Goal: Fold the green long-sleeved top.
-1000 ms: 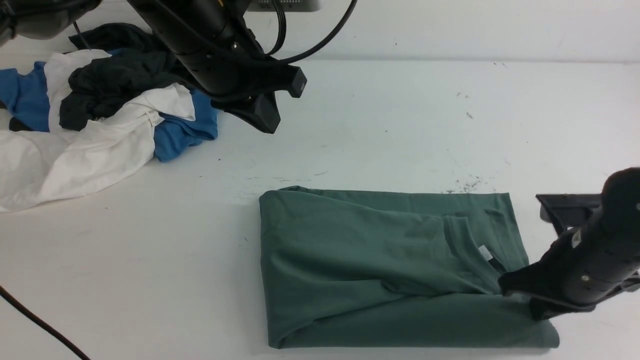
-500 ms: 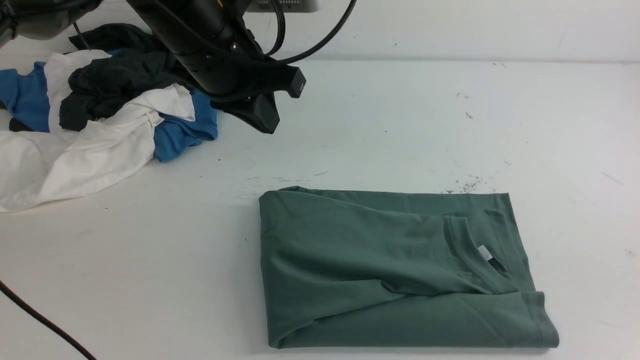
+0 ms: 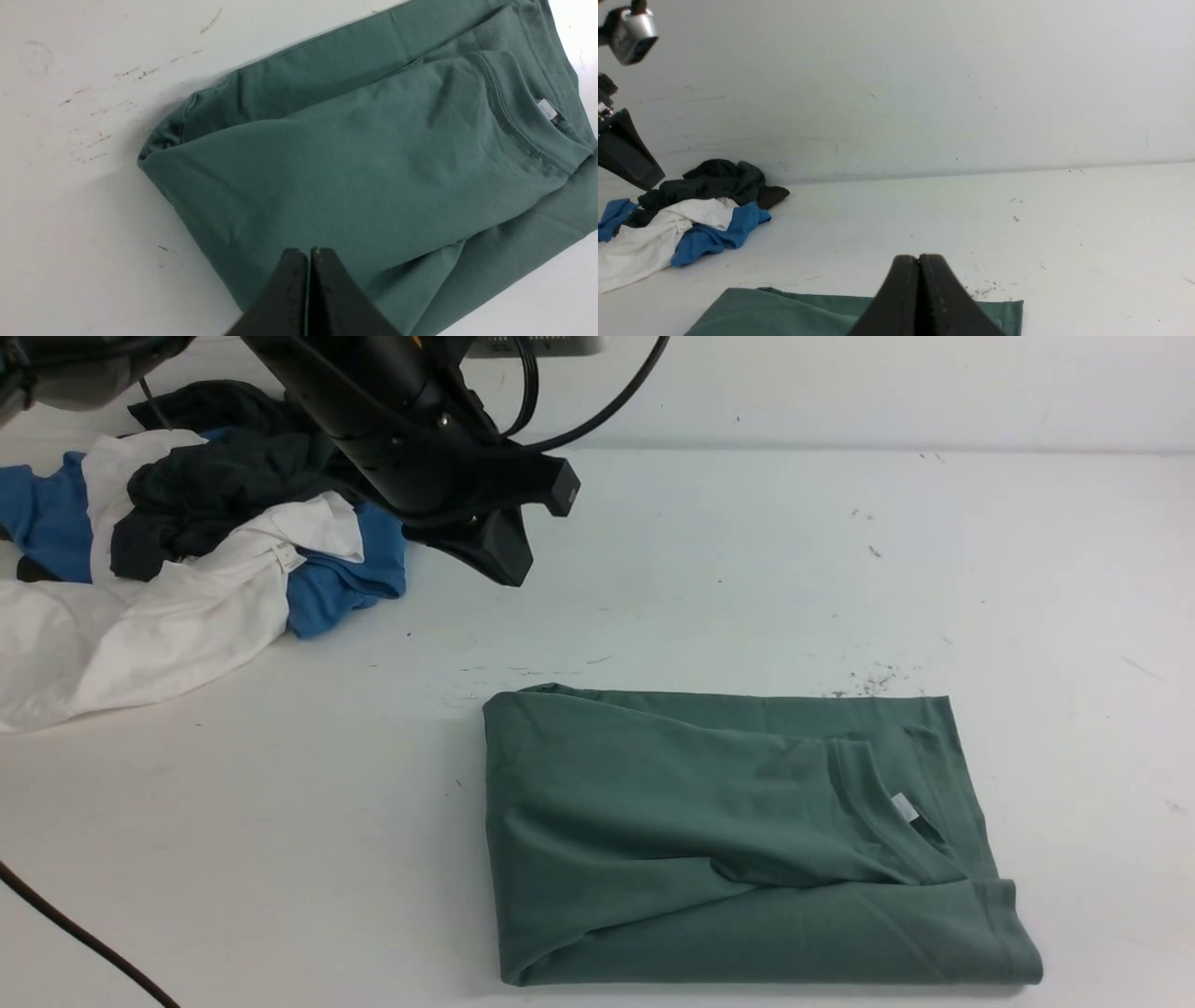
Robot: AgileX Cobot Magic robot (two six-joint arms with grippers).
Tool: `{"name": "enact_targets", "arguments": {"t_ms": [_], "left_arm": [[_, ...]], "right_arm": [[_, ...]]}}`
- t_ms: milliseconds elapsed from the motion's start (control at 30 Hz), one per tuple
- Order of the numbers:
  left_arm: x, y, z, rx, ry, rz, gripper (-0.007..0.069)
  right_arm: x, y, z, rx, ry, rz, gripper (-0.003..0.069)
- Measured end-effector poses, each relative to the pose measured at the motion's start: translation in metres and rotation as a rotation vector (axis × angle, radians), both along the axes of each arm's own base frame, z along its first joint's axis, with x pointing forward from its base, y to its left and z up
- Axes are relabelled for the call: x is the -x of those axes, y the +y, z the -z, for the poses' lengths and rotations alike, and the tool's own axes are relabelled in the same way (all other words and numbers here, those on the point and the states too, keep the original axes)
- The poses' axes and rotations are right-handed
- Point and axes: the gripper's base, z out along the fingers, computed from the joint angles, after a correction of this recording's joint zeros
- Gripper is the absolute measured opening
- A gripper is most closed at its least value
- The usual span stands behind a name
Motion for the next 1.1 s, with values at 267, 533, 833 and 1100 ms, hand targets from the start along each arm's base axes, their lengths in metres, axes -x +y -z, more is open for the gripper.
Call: {"name": "enact_targets", "arguments": {"t_ms": [267, 533, 833, 1100], "left_arm": [[0.0, 0.0, 0.0, 0.0, 0.0, 0.0, -0.0004], [0.0, 0.0, 0.0, 0.0, 0.0, 0.0, -0.0004], [0.0, 0.0, 0.0, -0.006, -0.002, -0.001, -0.0004], [-0.001, 0.002, 0.001, -0.029, -0.01, -0.003, -0.0004]], "right_arm": [[0.0, 0.0, 0.002, -0.003, 0.017, -0.002, -0.0013], [0.0, 0.0, 0.004, -0.002, 0.032, -0.002, -0.0013], [-0.005, -0.001, 0.039, 0.082, 0.109, 0.025, -0.0013], [-0.008, -0.009, 0.079, 0.162, 0.244, 0.163, -0.0013]]}}
